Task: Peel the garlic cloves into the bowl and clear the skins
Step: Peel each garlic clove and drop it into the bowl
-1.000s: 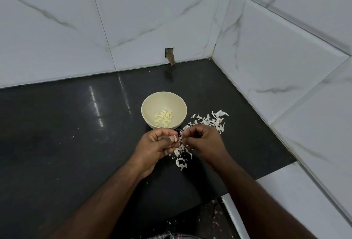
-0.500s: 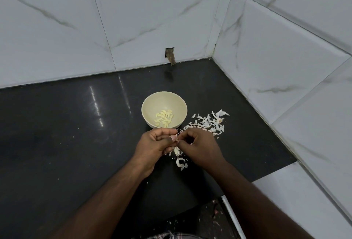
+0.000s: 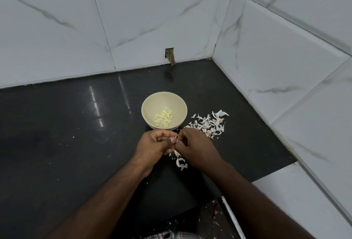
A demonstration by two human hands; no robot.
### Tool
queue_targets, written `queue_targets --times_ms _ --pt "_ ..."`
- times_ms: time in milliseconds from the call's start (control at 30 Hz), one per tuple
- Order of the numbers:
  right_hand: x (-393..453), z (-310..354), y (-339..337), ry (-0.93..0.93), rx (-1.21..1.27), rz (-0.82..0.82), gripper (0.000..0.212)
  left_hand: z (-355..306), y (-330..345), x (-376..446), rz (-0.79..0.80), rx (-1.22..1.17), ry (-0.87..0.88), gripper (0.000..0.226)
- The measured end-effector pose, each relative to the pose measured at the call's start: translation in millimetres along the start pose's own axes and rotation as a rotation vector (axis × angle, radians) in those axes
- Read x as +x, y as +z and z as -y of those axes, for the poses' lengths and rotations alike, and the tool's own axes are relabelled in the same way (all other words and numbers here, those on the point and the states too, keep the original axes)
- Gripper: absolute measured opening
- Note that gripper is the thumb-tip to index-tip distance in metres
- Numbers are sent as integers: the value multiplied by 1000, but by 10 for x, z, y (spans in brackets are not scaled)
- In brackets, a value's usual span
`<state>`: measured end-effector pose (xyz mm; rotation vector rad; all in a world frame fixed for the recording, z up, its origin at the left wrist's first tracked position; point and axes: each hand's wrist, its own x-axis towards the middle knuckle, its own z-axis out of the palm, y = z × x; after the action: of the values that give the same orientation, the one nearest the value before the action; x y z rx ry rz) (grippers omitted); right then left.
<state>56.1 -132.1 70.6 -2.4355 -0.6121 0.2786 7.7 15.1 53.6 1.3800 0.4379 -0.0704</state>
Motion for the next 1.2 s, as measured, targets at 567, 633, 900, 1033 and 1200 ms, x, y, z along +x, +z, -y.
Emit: queue_targets --times_ms 567,633,900,1033,1200 --pt "26 -170 -116 -50 205 -108 22 -39 -41 8 30 -76 -146 11" --pt "26 -153 -95 -131 209 -33 32 -37 -39 5 39 -79 -140 7" --pt "29 -104 -12 58 209 -24 6 -31 -40 -14 66 -24 -48 13" --pt "38 -70 5 73 155 -6 10 -17 -8 -32 25 -36 -1 11" --pt "19 -42 10 76 175 -50 8 -32 -24 -25 16 -80 -62 10"
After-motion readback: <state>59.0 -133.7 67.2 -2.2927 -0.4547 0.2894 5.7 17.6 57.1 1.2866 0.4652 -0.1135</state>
